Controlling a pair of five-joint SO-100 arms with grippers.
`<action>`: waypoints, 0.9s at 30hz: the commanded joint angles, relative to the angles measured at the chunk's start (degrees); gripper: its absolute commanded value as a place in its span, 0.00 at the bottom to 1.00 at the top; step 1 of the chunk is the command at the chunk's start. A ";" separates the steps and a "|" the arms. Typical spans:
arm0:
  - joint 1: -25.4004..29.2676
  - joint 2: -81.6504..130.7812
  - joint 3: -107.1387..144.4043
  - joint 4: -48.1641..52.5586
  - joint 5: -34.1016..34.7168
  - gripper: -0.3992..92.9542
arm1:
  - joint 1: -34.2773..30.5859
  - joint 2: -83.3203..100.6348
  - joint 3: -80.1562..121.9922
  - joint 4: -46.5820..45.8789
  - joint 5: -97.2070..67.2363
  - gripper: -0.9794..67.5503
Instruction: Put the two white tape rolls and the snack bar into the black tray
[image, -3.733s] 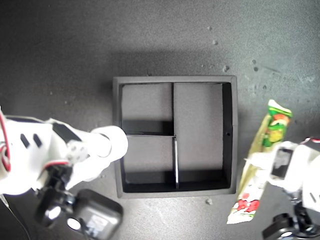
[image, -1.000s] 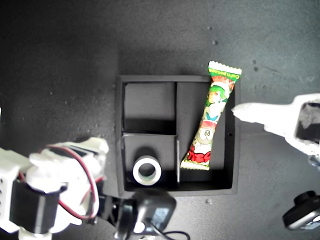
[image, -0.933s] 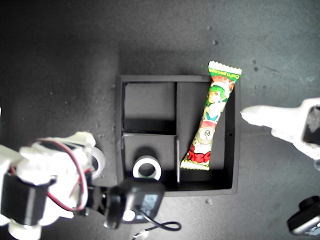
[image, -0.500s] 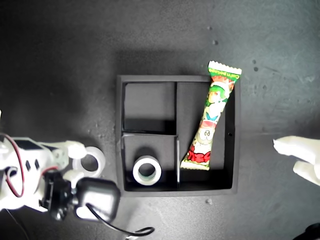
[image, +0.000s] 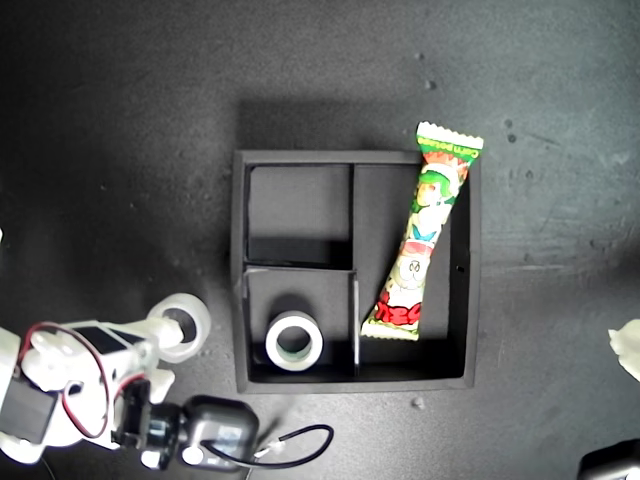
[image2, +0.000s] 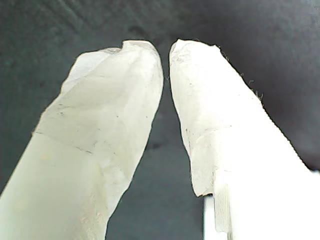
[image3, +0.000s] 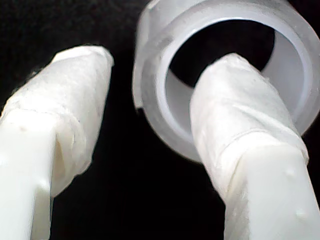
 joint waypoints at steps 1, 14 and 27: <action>-0.88 -0.62 -2.55 -2.02 0.53 0.14 | -0.35 2.90 0.88 0.18 1.14 0.01; -5.10 -7.73 5.27 -11.69 1.93 0.01 | -6.59 2.90 -0.79 -1.67 4.22 0.01; -15.21 10.37 -10.90 16.44 15.21 0.01 | -10.02 3.78 -7.47 0.18 7.82 0.01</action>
